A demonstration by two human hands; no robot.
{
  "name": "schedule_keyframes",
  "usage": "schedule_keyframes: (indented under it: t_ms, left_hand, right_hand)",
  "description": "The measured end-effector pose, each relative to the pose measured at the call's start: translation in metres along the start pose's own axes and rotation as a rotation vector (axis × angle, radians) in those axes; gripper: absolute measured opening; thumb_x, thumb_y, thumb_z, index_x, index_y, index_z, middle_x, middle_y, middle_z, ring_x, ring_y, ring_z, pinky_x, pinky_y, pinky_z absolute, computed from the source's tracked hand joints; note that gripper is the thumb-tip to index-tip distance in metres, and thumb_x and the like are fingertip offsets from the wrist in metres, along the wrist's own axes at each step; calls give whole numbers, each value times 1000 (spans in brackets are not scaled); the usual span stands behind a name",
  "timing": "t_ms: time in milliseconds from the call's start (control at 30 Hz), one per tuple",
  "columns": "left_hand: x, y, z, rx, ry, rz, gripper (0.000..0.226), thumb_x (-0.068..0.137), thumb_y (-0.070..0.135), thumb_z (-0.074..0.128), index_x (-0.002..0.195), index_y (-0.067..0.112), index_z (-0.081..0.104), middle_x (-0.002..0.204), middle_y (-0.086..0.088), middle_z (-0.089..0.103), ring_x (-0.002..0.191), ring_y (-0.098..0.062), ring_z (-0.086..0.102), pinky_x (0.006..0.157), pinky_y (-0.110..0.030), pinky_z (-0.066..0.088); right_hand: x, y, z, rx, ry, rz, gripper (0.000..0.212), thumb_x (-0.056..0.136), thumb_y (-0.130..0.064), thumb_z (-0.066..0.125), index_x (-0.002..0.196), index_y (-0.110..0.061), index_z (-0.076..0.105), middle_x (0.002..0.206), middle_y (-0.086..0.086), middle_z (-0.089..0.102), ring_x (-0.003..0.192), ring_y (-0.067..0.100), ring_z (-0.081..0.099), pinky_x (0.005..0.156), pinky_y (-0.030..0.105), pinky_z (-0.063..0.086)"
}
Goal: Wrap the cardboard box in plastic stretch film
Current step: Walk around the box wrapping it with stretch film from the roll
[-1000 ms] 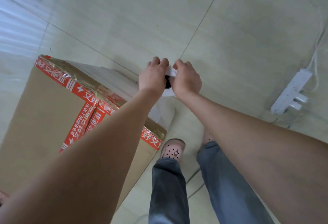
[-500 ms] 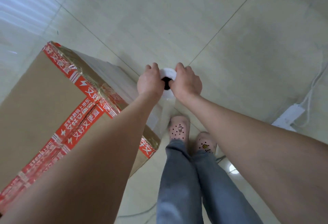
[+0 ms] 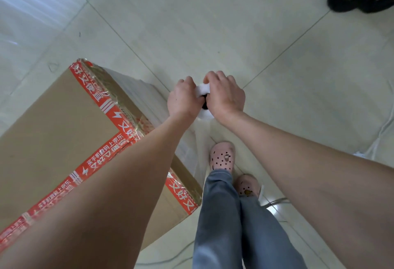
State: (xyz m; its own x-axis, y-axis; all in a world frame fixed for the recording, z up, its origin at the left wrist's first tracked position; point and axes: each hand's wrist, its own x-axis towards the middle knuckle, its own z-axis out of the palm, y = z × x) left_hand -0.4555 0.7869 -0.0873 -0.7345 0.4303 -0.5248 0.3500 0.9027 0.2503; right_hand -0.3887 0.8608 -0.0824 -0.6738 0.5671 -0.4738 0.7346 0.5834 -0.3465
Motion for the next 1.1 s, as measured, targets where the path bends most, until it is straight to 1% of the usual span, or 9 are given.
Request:
schedule_keyframes:
  t_ms: [133, 200, 400, 533, 600, 700, 800, 967, 1100]
  left_hand:
    - [11, -14, -12, -106, 56, -195, 31, 81, 25, 63, 104, 7, 53, 108, -12, 60, 101, -33, 56, 78, -35, 42]
    - [15, -24, -17, -90, 40, -205, 33, 81, 25, 63, 106, 7, 51, 111, -12, 58, 102, -34, 56, 78, -36, 41]
    - [21, -31, -23, 15, 47, -21, 30, 84, 19, 59, 111, 10, 50, 110, -9, 52, 94, -31, 55, 69, -35, 40]
    - [30, -31, -29, 34, 33, 53, 30, 85, 15, 59, 114, 13, 53, 111, -9, 50, 93, -30, 56, 69, -36, 45]
    - [33, -31, -31, -59, 48, 0, 30, 84, 16, 62, 111, 11, 54, 110, -10, 52, 94, -30, 56, 73, -37, 46]
    - [40, -35, -32, -213, 51, -147, 33, 82, 21, 66, 110, 8, 54, 111, -11, 55, 100, -29, 55, 77, -33, 42]
    - [45, -38, -36, -214, -14, -222, 37, 83, 26, 66, 111, 7, 51, 113, -12, 57, 104, -30, 56, 78, -33, 44]
    - [50, -34, -51, 52, -53, 7, 32, 89, 12, 54, 120, 9, 46, 114, -12, 50, 95, -33, 57, 66, -36, 43]
    - [58, -35, -59, 111, -82, 39, 33, 89, 7, 51, 121, 11, 46, 112, -13, 48, 92, -32, 57, 68, -40, 49]
  right_hand:
    - [10, -11, 3, 137, -59, 213, 39, 87, -26, 59, 122, -19, 45, 124, 4, 49, 107, 28, 56, 71, 34, 41]
    - [12, -19, 5, 151, -101, 222, 38, 86, -29, 60, 119, -16, 47, 121, 5, 51, 103, 31, 59, 72, 34, 42]
    - [18, -39, 9, 127, -56, 124, 30, 86, -11, 51, 115, -19, 50, 118, 5, 50, 95, 31, 56, 66, 32, 36]
    - [32, -46, 1, 13, -71, -75, 36, 89, -9, 50, 121, -25, 54, 120, 3, 53, 104, 29, 55, 69, 31, 37]
    - [36, -49, -1, -23, -53, -122, 38, 90, -7, 47, 122, -27, 53, 121, 0, 56, 109, 27, 52, 70, 32, 38]
    - [36, -49, 3, 91, -25, 73, 33, 92, -17, 49, 124, -26, 47, 125, 0, 53, 111, 27, 52, 72, 33, 37]
    - [38, -49, 5, 203, -104, 284, 38, 87, -31, 60, 121, -20, 46, 124, 5, 52, 106, 31, 58, 76, 32, 38]
    - [47, -64, 4, 212, -104, 293, 24, 86, -24, 57, 108, -20, 50, 112, 8, 55, 97, 32, 58, 70, 31, 38]
    - [52, -71, 3, 172, -111, 212, 18, 85, -22, 56, 102, -20, 51, 105, 7, 55, 85, 30, 55, 65, 31, 35]
